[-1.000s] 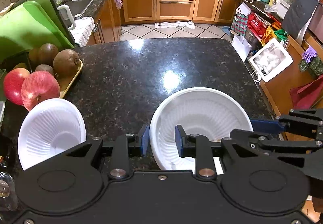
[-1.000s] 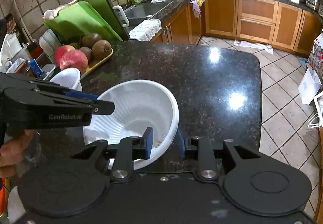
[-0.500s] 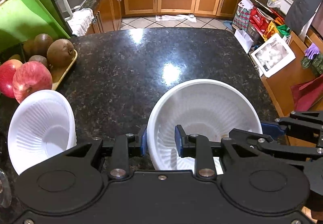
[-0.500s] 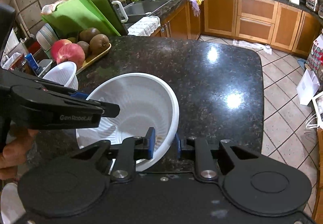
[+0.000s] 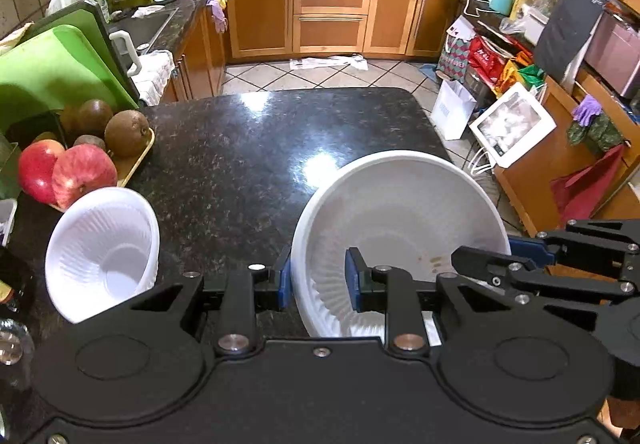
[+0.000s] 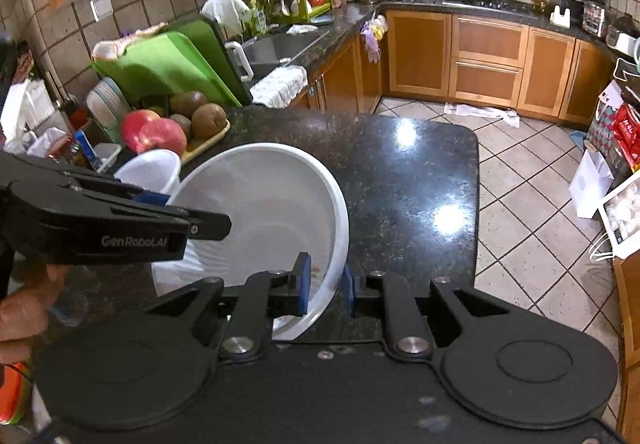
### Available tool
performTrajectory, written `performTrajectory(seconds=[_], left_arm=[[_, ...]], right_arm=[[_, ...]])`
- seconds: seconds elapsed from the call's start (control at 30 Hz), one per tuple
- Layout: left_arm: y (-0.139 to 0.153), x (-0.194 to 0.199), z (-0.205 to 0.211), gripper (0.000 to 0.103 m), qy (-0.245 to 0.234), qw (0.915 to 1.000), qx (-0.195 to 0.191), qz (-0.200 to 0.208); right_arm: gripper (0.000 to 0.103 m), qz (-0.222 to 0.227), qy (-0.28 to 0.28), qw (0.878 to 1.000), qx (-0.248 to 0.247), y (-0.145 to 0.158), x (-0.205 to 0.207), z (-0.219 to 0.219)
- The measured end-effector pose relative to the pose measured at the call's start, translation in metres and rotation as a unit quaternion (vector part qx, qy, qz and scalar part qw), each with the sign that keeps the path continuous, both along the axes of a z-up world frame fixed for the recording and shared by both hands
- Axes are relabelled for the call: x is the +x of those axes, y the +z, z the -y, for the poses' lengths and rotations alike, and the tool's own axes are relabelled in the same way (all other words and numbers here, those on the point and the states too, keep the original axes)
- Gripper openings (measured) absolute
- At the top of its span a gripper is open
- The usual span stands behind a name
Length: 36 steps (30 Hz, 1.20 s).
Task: Organize plates and bowls
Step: 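Grasp the nested white bowls with the left tool while the right tool holds the rim, then lift the nested white bowls with the left tool while the right tool steadies the rim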
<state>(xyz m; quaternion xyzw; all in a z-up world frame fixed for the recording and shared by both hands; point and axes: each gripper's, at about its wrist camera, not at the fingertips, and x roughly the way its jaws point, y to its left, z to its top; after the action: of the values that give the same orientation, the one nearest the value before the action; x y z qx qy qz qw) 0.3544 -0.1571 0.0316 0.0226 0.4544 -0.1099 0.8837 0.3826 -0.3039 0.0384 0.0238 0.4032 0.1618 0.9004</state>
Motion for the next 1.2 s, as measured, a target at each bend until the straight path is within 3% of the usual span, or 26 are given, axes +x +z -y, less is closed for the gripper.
performTrajectory(seconds=[0.47, 0.77, 1.2], left_arm=[[0.033, -0.066, -0.015, 0.035, -0.005, 0.9993, 0.011, 0.037], [0.043, -0.108, -0.047, 0.035, -0.003, 0.9987, 0.021, 0.047], [0.038, -0.153, -0.092, 0.035, 0.001, 0.9986, 0.032, 0.043]], right_arm=[[0.019, 0.033, 0.005, 0.999, -0.015, 0.043, -0.08, -0.025], [0.019, 0.042, 0.025, 0.999, -0.006, 0.061, -0.125, -0.057], [0.021, 0.032, 0.053, 0.998, -0.006, 0.06, -0.175, -0.111]])
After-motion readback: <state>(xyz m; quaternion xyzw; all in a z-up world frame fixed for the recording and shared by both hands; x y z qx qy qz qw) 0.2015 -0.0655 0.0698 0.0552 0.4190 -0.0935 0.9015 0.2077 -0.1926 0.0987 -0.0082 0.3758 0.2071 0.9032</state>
